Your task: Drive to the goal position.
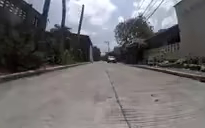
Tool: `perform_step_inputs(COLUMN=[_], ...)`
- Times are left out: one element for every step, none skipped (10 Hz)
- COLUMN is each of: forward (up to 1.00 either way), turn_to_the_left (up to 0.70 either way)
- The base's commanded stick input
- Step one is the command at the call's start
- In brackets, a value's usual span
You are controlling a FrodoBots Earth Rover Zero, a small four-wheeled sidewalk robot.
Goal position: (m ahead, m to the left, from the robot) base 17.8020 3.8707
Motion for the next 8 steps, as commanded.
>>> perform_step_inputs(forward=[1.0, 1.0, 1.0, 1.0, 1.0, 1.0, 1.0, 1.0], turn_to_the_left=[0.0, 0.06, 0.16, 0.15, 0.05, 0.01, 0.0, 0.0])
